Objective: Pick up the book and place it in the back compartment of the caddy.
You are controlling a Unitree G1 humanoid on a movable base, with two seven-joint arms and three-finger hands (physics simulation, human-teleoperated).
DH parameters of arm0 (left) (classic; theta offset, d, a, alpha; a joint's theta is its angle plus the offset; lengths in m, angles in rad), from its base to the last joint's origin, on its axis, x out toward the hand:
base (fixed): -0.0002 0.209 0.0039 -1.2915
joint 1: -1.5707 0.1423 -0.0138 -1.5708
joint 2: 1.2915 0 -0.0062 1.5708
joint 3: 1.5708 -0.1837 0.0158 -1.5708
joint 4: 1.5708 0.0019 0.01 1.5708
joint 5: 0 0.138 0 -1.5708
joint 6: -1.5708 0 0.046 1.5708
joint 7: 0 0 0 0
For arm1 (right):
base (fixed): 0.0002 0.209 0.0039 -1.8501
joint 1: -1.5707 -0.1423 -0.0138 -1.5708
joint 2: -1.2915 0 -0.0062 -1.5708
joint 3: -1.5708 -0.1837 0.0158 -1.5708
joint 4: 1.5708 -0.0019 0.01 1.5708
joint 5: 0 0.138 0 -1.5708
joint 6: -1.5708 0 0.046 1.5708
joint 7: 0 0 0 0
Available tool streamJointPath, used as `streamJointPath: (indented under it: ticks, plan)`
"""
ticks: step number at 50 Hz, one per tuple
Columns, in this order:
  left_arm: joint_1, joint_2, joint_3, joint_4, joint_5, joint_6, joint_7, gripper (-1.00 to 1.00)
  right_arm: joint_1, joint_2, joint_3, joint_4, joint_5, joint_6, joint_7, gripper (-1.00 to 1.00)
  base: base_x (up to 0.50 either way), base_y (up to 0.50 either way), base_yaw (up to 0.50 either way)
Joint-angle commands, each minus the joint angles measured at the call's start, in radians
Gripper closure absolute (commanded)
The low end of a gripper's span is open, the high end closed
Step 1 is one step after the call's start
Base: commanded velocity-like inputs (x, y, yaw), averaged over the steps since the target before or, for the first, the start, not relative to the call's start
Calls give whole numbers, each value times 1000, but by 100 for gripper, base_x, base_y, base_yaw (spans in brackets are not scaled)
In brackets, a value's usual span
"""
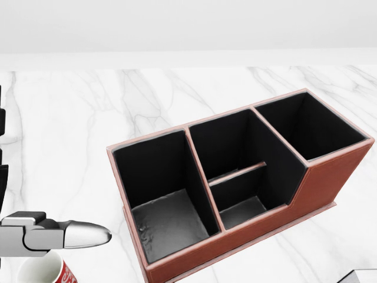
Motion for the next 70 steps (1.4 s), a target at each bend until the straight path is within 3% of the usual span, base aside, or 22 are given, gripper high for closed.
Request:
streamJointPath:
  ticks: [1,20,63,65,66,70]
  plan:
    - [-2,0,1,1,0,0,0,-100,6,6,-1,-7,-6,1,6,-100,0,0,0]
    - [16,-5,-14,5,9,0,2,-100,0,-6,11,53,0,-18,-24,-100,0,0,0]
    - [0,-1,-3,-6,3,0,-3,-100,-3,-14,46,114,1,-20,-54,-100,0,0,0]
    - [-1,0,-3,-4,2,0,-3,-100,-1,-13,47,114,1,-20,-54,-15,0,0,0]
    - [0,0,-3,-5,3,0,-3,-100,0,-13,47,117,0,-24,-57,100,0,0,0]
    - [0,-1,-2,-6,2,0,-2,-100,0,-14,48,126,1,-31,-61,100,0,0,0]
